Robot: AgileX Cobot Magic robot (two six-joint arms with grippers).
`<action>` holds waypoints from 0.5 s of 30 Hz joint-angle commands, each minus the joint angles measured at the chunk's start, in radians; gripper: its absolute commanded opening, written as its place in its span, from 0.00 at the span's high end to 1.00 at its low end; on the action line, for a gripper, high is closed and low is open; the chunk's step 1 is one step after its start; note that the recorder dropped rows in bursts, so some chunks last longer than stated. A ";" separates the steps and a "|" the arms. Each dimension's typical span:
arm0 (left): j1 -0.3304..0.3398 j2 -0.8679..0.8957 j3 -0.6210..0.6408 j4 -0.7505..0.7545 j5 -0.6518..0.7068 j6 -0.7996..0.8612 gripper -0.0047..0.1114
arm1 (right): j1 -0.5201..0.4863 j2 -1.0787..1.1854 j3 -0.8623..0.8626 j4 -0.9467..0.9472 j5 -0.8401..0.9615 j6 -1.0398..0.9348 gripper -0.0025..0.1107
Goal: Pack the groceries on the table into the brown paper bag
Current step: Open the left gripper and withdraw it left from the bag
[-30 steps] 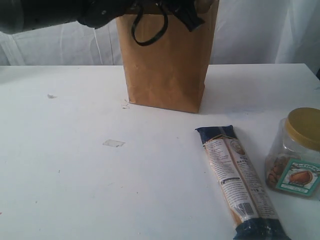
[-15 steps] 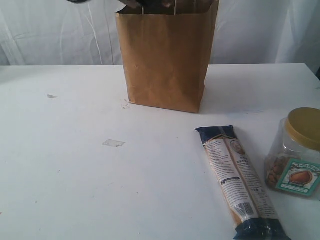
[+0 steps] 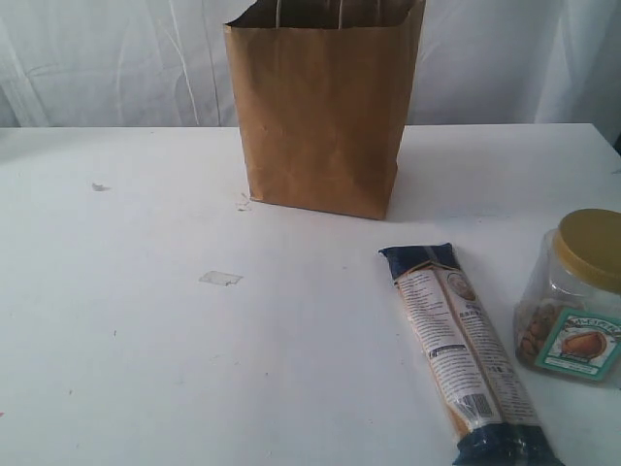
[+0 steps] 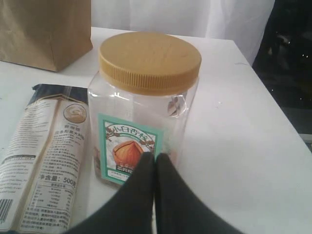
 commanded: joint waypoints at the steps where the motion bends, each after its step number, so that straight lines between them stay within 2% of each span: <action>1: 0.250 0.124 -0.011 -0.700 0.131 0.329 0.96 | -0.007 -0.002 0.002 -0.002 -0.006 -0.005 0.98; 2: 0.278 0.148 -0.011 -0.873 0.198 0.417 0.96 | -0.007 -0.002 0.002 -0.002 -0.006 -0.005 0.98; 4: 0.309 0.206 -0.011 -1.102 0.289 0.538 0.96 | -0.007 -0.002 0.002 -0.002 -0.006 -0.005 0.98; 9: 0.305 0.324 -0.011 -1.131 0.326 0.627 0.96 | -0.007 -0.002 0.002 -0.002 -0.006 -0.005 0.98; 12: 0.305 0.395 -0.011 -1.205 0.344 0.729 0.96 | -0.007 -0.002 0.002 -0.002 -0.006 -0.005 0.98; 15: 0.296 0.471 -0.033 -1.306 0.333 0.737 0.96 | -0.007 -0.002 0.002 -0.002 -0.006 0.010 0.98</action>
